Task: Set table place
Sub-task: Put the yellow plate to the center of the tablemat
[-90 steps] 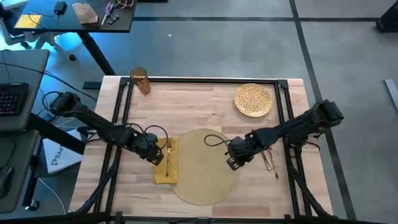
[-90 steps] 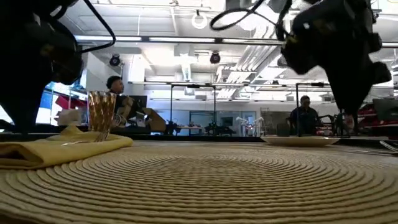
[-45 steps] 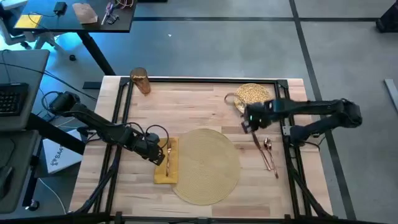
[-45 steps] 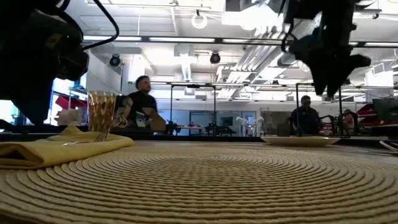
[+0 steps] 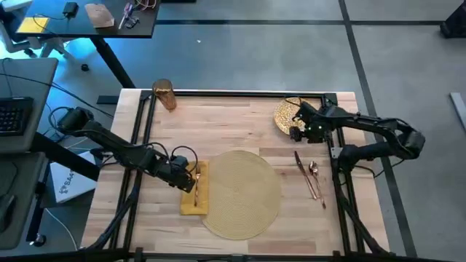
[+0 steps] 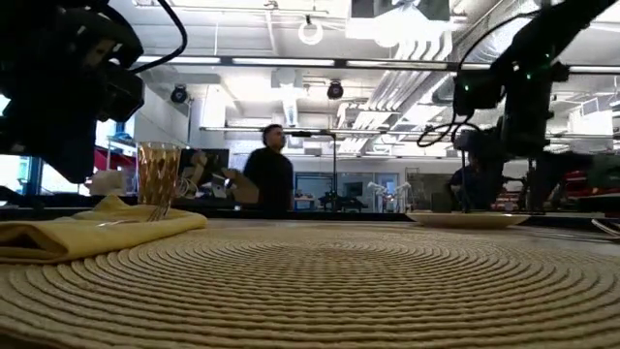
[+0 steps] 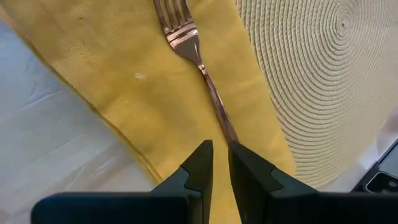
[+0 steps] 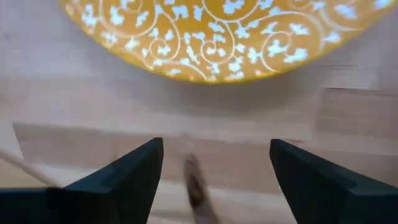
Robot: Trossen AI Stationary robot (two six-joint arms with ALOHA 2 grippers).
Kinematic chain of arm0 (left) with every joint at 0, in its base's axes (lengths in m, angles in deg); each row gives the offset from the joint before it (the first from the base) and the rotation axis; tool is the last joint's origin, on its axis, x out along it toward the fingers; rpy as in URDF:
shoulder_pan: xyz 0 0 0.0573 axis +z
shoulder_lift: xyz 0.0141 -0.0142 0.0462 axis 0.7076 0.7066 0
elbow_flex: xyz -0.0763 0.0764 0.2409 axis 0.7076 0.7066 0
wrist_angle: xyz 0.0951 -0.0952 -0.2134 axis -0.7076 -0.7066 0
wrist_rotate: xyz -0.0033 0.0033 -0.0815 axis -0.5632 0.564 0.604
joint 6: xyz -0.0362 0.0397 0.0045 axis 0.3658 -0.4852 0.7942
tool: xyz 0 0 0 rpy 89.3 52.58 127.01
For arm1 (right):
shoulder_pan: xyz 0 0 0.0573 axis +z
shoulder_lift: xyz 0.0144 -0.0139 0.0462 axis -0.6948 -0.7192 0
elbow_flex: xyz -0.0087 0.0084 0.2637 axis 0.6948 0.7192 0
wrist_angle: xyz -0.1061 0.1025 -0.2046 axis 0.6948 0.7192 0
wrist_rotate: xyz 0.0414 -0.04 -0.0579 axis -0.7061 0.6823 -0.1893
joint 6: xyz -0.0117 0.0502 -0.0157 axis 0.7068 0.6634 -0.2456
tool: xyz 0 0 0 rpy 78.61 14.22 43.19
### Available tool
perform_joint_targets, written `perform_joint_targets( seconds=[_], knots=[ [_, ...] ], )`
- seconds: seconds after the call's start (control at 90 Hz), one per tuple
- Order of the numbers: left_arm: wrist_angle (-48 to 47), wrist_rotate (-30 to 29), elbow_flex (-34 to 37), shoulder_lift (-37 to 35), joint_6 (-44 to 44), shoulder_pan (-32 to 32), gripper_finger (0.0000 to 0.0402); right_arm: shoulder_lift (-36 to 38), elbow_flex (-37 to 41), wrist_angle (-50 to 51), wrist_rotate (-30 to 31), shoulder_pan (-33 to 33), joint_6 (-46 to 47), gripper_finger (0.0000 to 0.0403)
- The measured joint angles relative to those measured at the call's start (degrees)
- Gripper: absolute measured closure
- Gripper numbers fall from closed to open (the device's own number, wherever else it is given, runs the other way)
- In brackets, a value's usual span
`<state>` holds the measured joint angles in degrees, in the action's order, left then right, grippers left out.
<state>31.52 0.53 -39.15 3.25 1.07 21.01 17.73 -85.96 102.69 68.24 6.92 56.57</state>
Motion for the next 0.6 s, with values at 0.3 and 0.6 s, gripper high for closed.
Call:
perform_joint_targets(
  seconds=[0.3,0.6],
  knots=[
    [0.4,0.1,0.0,0.0,2.7,0.0,0.0367,0.2,8.6,-14.4,-0.4,-2.5,7.0,0.0121],
    [1.0,0.2,0.0,0.0,4.4,0.0,0.0367,0.7,11.1,-18.7,-2.0,-6.9,7.4,0.0121]
  ],
)
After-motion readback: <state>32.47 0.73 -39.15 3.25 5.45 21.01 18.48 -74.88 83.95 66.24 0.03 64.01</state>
